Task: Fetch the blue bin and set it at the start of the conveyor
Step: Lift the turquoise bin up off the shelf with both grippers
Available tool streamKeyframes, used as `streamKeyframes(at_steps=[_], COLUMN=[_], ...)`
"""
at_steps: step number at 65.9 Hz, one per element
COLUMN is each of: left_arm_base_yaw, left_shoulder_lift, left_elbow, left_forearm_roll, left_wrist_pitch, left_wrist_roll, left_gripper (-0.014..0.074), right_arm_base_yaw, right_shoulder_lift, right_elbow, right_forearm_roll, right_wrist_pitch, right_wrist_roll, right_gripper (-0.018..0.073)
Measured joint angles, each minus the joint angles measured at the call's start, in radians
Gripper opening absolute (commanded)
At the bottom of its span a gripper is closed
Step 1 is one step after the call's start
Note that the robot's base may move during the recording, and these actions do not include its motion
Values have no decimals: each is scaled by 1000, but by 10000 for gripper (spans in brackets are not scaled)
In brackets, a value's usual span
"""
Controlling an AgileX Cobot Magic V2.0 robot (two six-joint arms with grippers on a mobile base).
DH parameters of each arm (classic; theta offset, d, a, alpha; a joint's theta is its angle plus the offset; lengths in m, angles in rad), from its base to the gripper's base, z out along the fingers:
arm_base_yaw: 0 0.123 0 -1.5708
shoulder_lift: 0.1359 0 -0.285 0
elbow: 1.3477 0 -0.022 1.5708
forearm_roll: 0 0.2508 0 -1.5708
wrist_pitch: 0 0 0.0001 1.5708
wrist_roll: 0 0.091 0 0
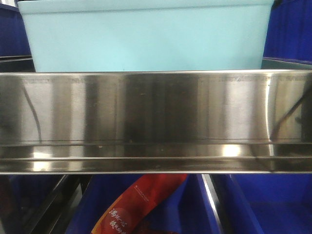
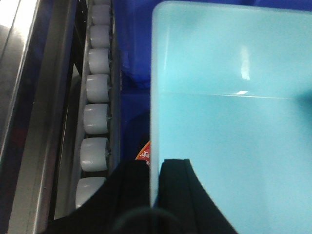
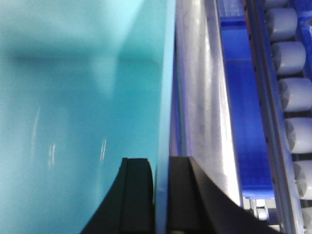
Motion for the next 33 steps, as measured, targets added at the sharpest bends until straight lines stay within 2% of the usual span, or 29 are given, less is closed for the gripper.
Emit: streamKeyframes(at_steps=[18, 33], left_arm_base_yaw=[-16, -78], left_shoulder_lift=[-3, -57], left_elbow=[0, 0], left_forearm_roll=[9, 116], left_wrist_pitch=[22, 102], left_wrist_roll=[-29, -157], left_gripper=[-111, -111], right_arm_base_yaw=[0, 2], right_shoulder_lift=[-4, -73], right_elbow=[0, 0], right_forearm_roll=[-6, -18], right_wrist_pitch=[-5, 9], right_wrist_roll=[0, 0], right_gripper=[-153, -153])
